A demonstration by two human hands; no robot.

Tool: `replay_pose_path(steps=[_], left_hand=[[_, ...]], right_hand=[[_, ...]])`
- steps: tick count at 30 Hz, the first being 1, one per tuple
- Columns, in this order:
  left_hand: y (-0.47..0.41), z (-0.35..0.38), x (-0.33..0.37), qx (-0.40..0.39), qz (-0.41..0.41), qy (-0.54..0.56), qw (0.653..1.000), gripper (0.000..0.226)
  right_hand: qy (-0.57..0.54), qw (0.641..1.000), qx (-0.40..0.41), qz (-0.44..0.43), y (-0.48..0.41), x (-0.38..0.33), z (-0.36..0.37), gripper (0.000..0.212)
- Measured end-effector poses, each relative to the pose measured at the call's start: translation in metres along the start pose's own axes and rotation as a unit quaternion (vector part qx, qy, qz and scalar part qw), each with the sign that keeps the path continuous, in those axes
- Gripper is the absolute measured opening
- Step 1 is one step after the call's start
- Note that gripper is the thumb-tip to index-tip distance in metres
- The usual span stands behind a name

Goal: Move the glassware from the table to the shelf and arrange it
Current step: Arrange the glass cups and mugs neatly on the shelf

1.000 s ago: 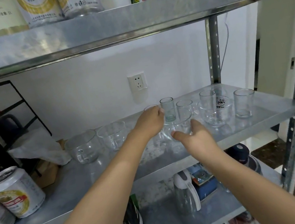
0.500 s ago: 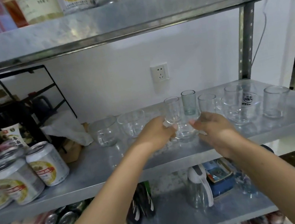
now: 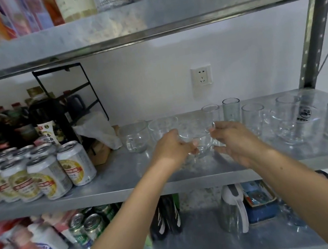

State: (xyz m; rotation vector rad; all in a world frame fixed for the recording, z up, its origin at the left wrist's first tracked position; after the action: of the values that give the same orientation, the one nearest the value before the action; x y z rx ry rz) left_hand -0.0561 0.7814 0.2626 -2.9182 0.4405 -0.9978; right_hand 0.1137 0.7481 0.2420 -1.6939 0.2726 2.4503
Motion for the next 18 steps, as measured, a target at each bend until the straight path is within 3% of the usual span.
replay_pose_path(steps=[5,7,9,12,14,18], left_hand=[[0.002,-0.012,-0.005,-0.007,0.003,0.02,1.0,0.07],[0.003,-0.029,-0.013,0.022,0.013,0.031,0.999,0.051],[0.004,-0.053,-0.025,0.076,0.012,0.067,0.995,0.026],[0.007,-0.086,-0.055,0.167,-0.021,0.13,0.977,0.009],[0.01,-0.101,-0.078,0.22,-0.042,0.149,0.963,0.009],[0.013,-0.108,-0.115,0.261,-0.071,0.152,0.951,0.005]], right_hand=[[0.007,1.0,-0.003,0.009,0.003,-0.002,-0.001,0.052],[0.09,0.995,0.02,-0.046,0.015,-0.015,-0.003,0.052],[0.178,0.966,0.076,-0.172,0.037,-0.042,0.0,0.041],[0.15,0.941,0.071,-0.295,0.074,-0.068,0.033,0.017],[0.093,0.959,0.005,-0.268,0.086,-0.061,0.067,0.014],[0.041,0.986,-0.102,-0.122,0.082,-0.005,0.147,0.017]])
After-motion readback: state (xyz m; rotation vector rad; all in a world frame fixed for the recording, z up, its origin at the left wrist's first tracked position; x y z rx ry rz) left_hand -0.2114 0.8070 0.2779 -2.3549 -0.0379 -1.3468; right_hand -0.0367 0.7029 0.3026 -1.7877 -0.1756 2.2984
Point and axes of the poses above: each hand's wrist, its own y-axis away from the middle knuckle, its own z-axis out of the palm, x = y × z, the point moved 8 cm from there along -y, towards the middle knuckle, and after that the axes turned 14 degrees about -y, right-handed, at the moved point
